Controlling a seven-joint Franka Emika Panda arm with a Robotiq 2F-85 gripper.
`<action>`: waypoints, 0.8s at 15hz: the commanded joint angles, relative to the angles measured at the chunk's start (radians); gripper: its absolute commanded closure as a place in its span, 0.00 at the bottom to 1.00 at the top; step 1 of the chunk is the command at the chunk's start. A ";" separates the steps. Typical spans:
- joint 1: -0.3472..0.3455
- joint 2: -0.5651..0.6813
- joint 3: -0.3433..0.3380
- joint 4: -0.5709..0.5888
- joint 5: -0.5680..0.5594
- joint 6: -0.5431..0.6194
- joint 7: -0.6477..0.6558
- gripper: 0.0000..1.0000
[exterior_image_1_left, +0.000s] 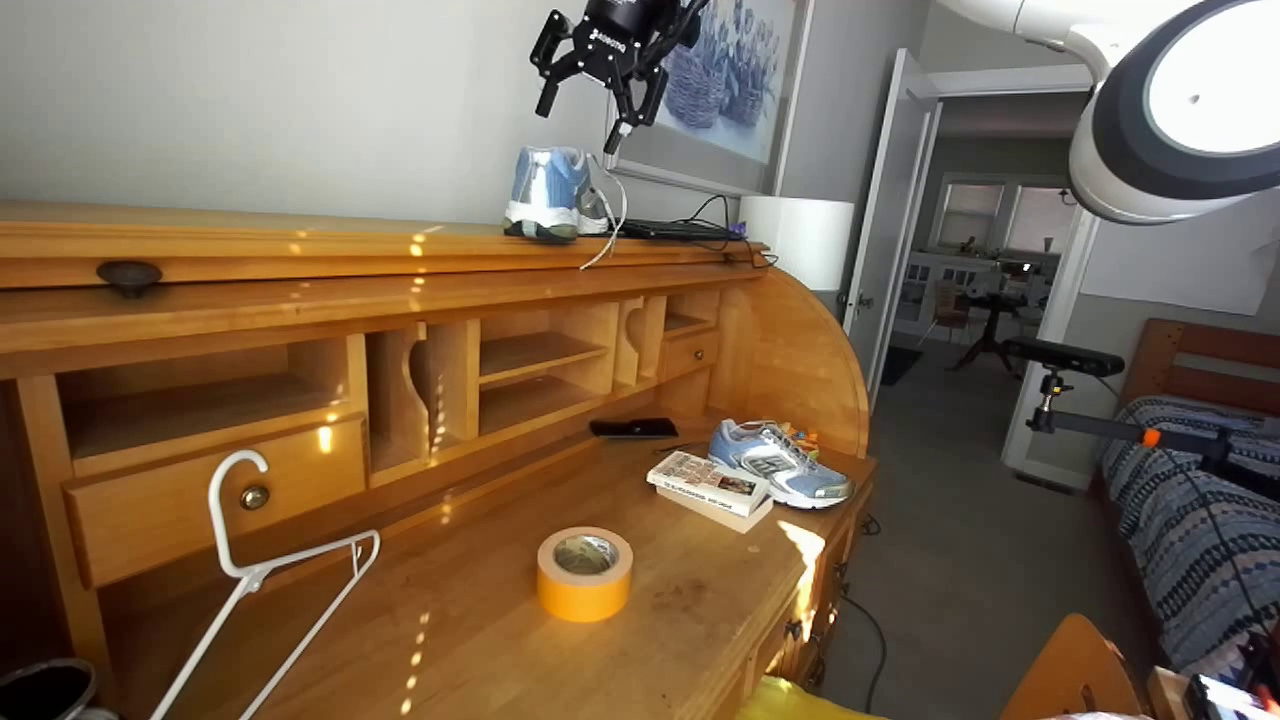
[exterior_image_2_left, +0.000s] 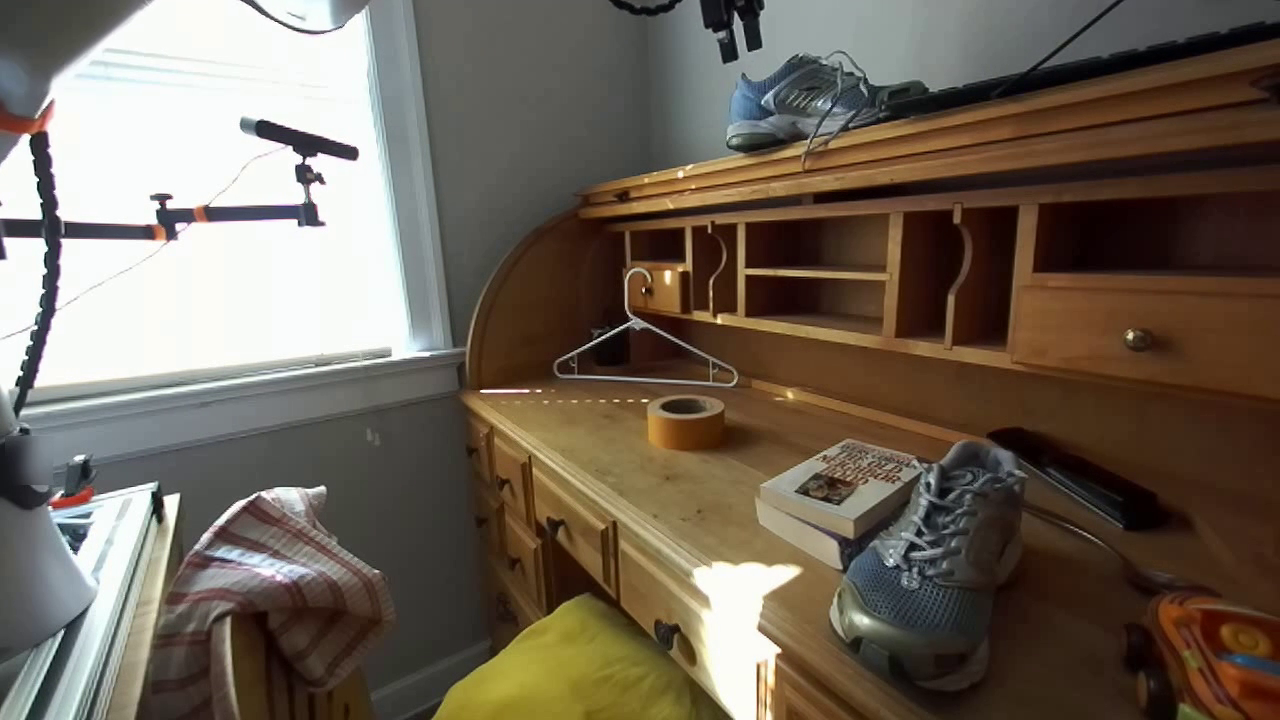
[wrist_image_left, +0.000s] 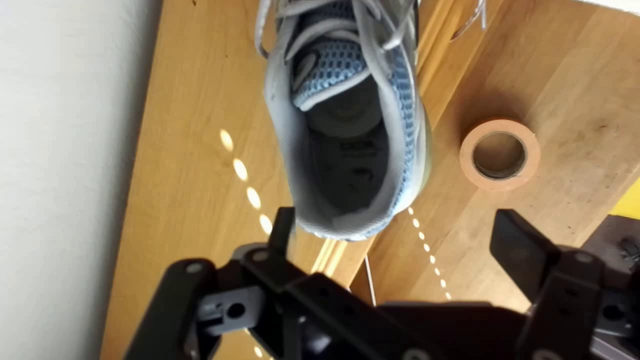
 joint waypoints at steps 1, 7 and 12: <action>-0.027 -0.053 0.017 -0.040 0.053 -0.151 -0.131 0.01; -0.015 -0.074 -0.004 -0.023 0.037 -0.298 -0.315 0.00; -0.026 -0.068 0.016 -0.015 0.061 -0.287 -0.570 0.00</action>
